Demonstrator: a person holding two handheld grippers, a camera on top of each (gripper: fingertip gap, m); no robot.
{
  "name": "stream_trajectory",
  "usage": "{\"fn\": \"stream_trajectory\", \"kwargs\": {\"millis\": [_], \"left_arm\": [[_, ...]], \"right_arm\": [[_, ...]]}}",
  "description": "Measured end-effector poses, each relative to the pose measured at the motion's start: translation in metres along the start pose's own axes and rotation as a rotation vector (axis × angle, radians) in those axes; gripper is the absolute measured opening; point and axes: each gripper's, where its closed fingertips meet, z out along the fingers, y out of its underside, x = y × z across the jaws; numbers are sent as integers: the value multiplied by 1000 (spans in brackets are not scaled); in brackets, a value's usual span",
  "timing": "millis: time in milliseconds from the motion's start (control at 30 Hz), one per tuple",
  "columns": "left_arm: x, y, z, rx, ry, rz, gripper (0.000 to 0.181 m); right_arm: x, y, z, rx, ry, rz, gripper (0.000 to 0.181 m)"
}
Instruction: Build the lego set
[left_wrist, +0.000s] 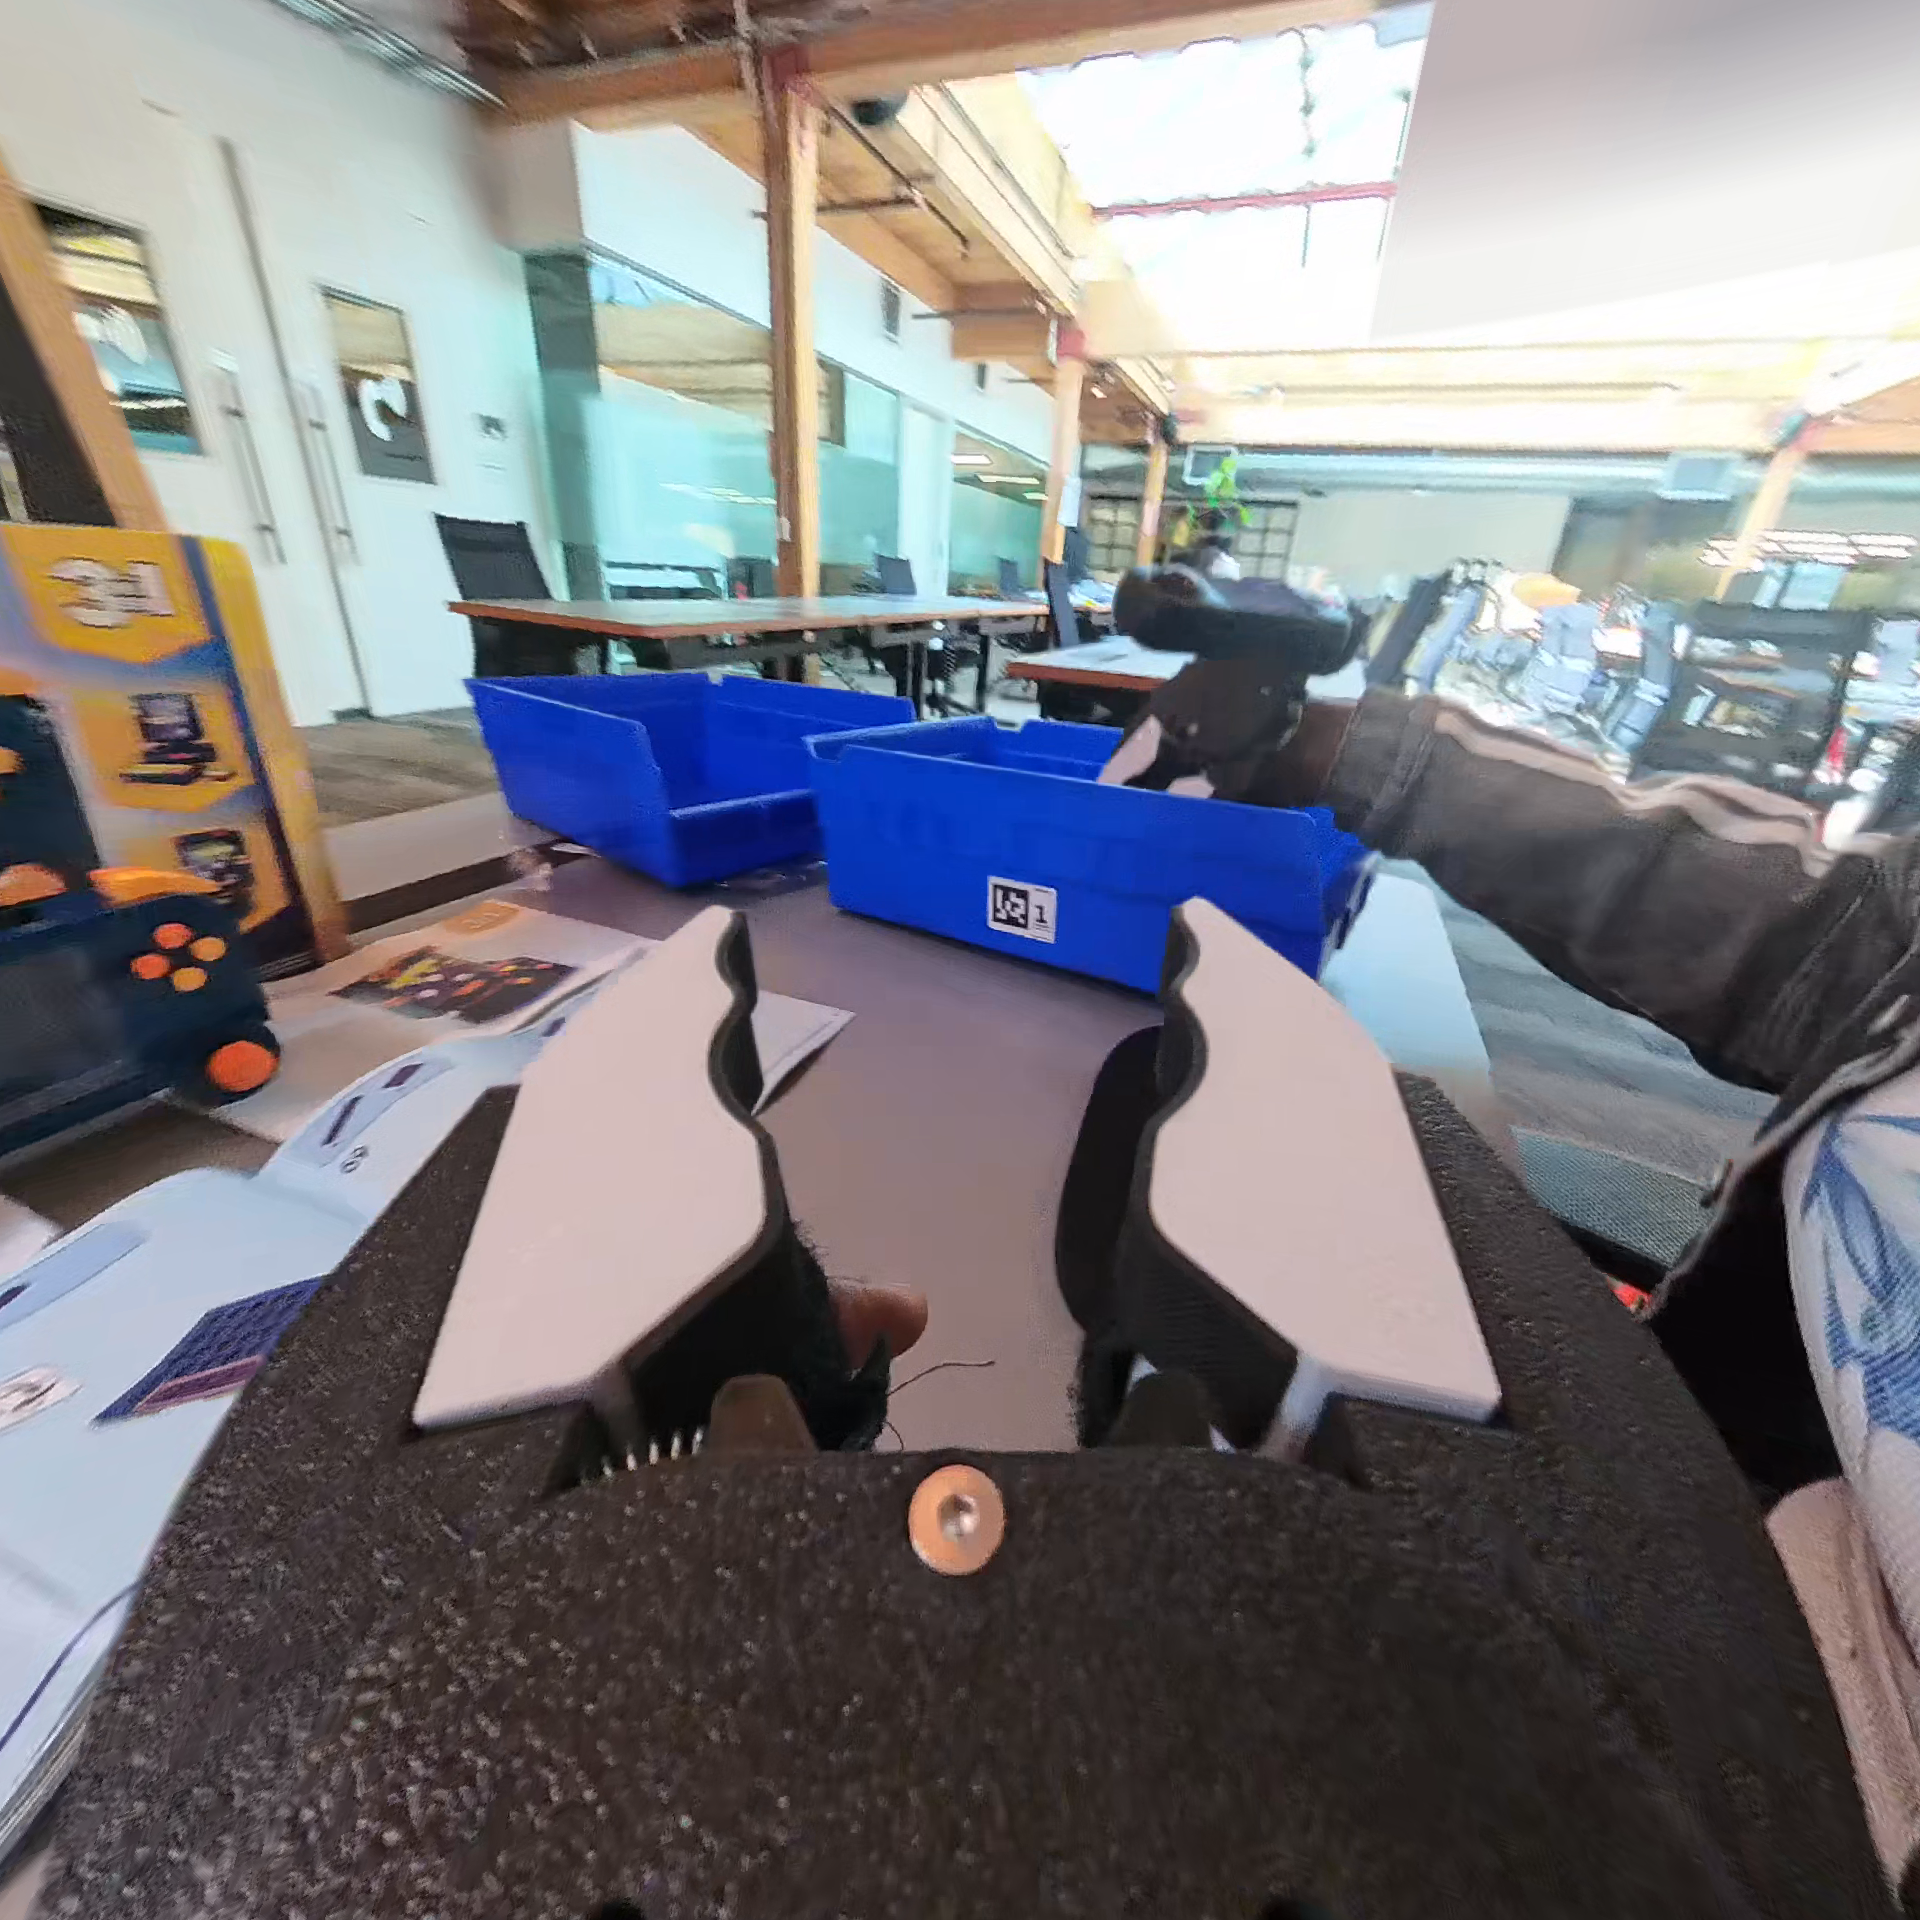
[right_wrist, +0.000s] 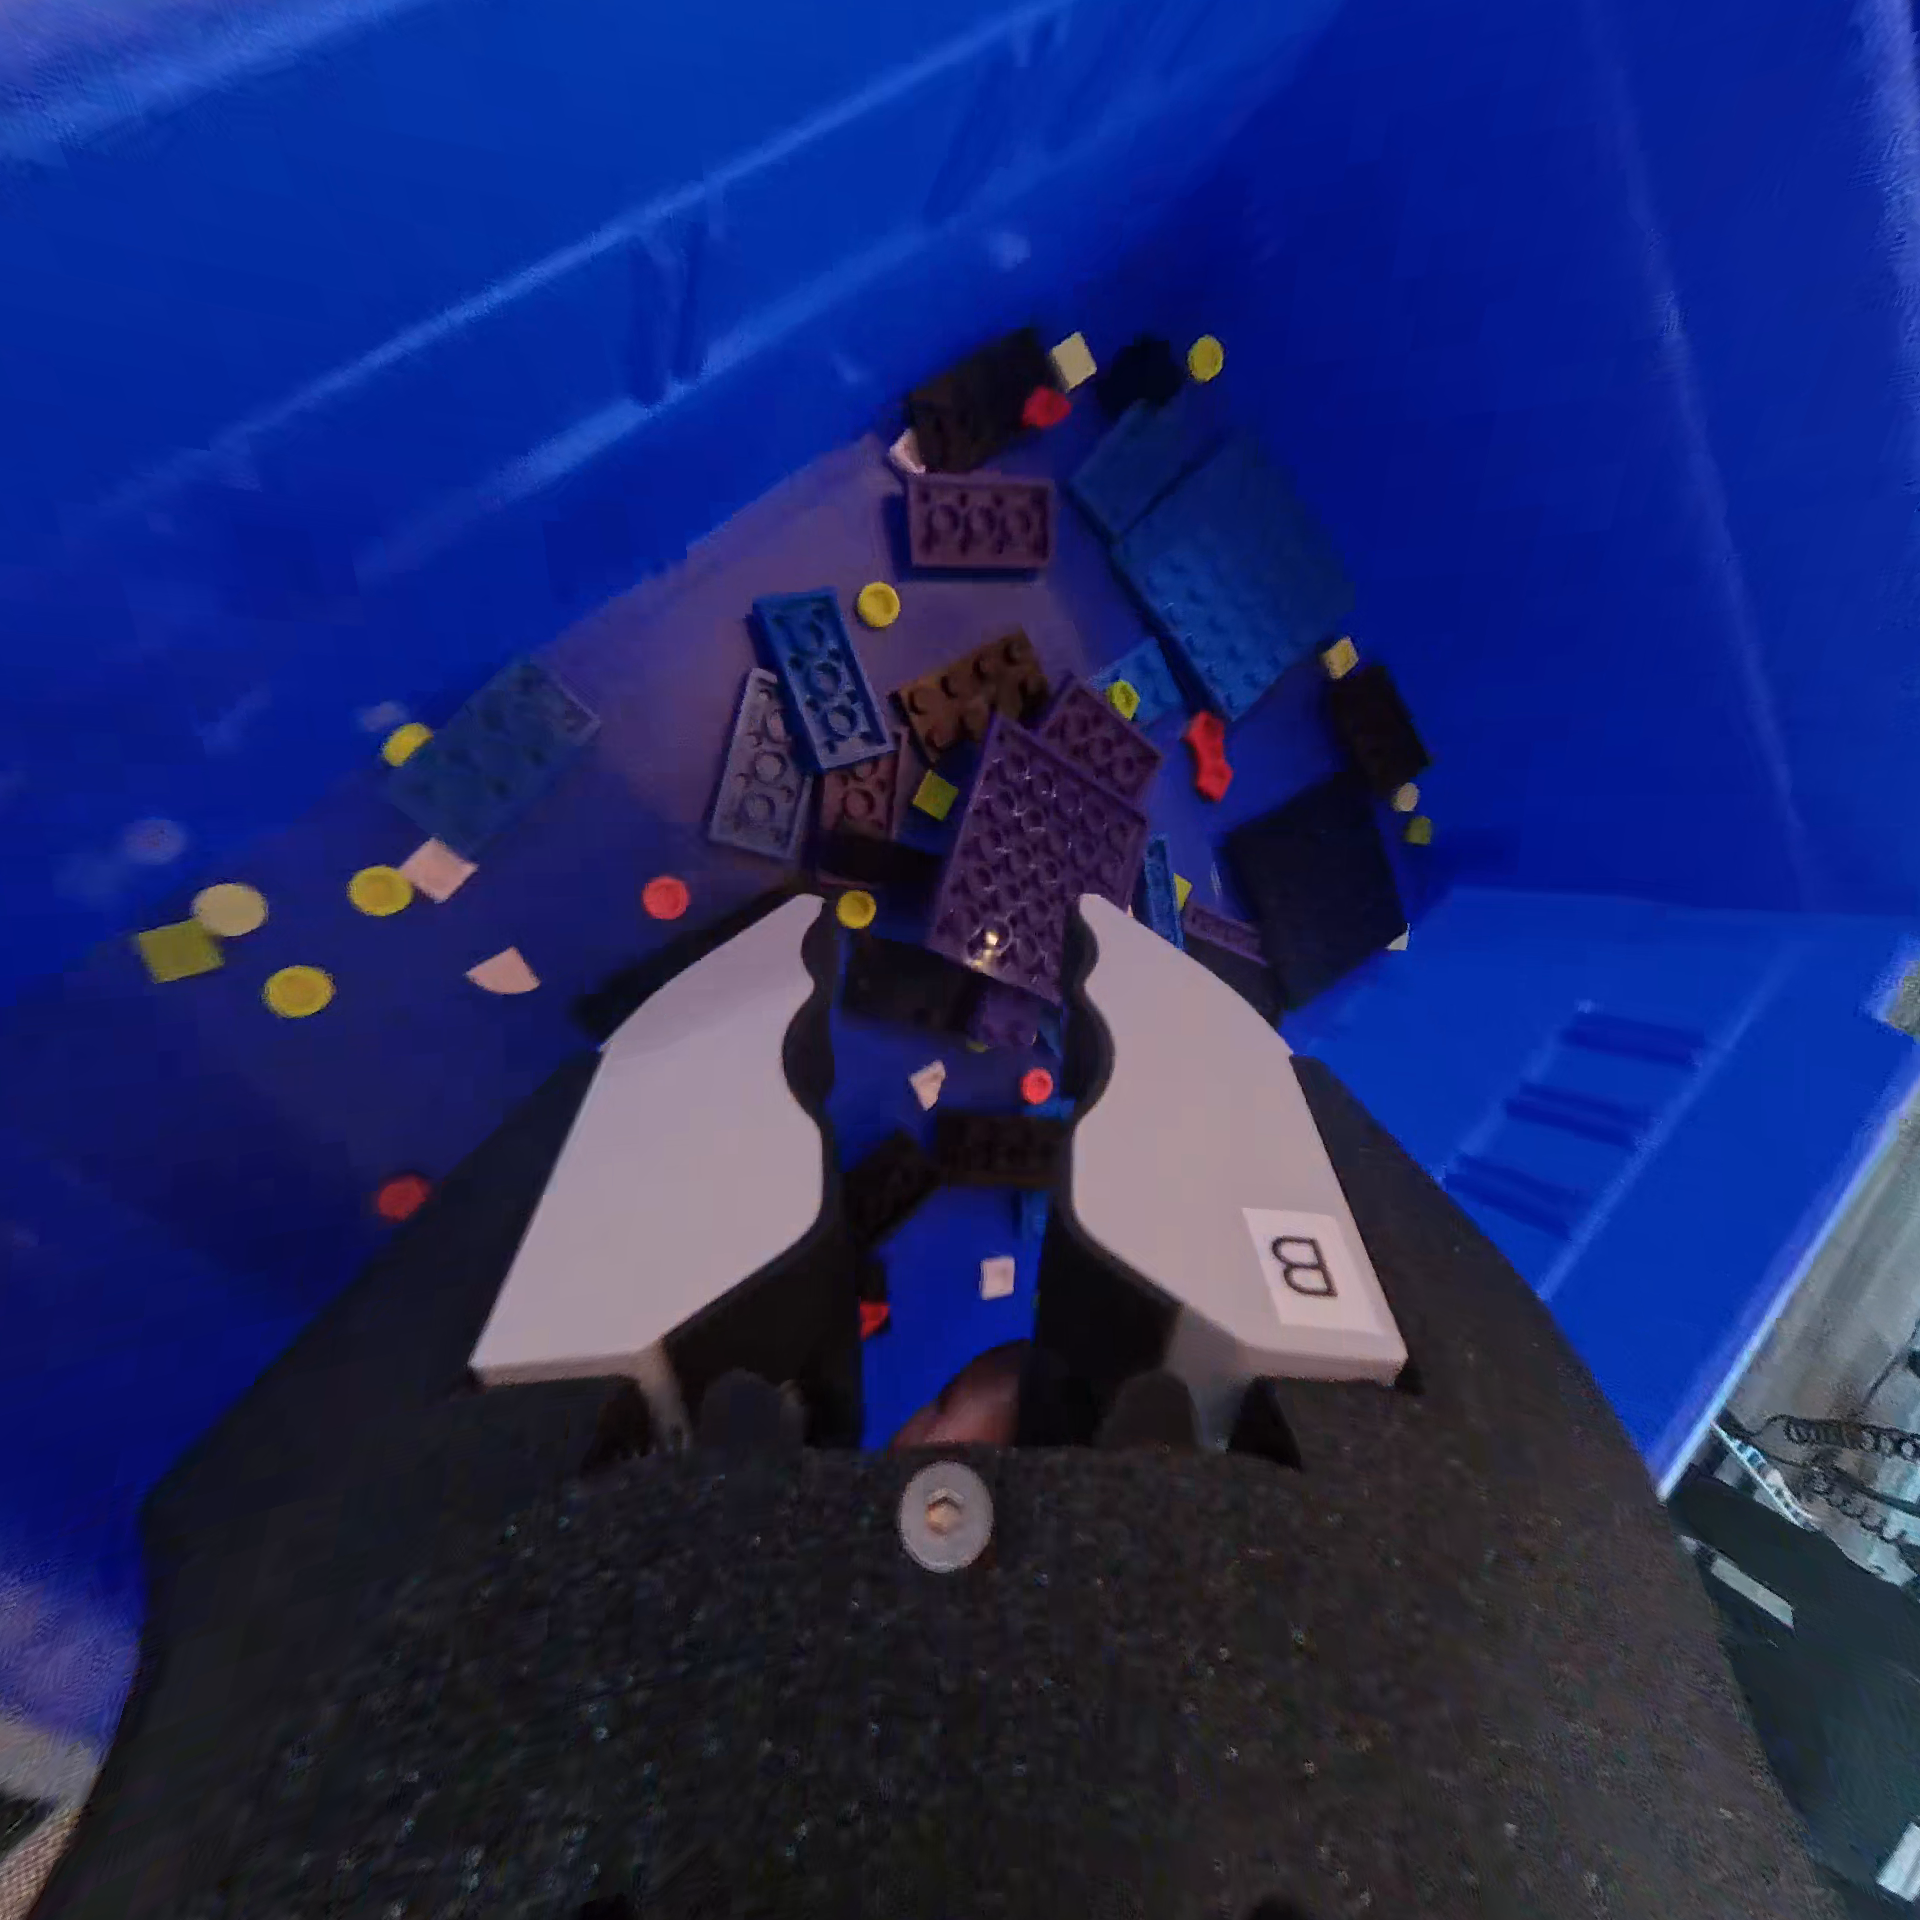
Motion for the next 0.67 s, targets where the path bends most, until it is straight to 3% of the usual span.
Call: {"fn": "stream_trajectory", "kwargs": {"millis": [67,200,333,433,567,667], "left_arm": [[-3,-3,-5,19,-24,8,75],[-1,-10,-5,47,-8,47,75],[-2,-9,-4,50,-2,80,74],[-2,-8,-5,64,-5,84,74],[-4,-9,-7,98,3,41,71],[-2,-9,-7,115,27,-12,69]], "right_arm": [[5,5,11,-33,21,-7,20],[17,11,11,-39,63,13,13],[32,-9,-17,180,94,154,5],[40,-34,-53,443,40,340,5],[22,-103,-153,1078,-311,587,4],[-14,-144,-217,1406,-530,606,4]]}}
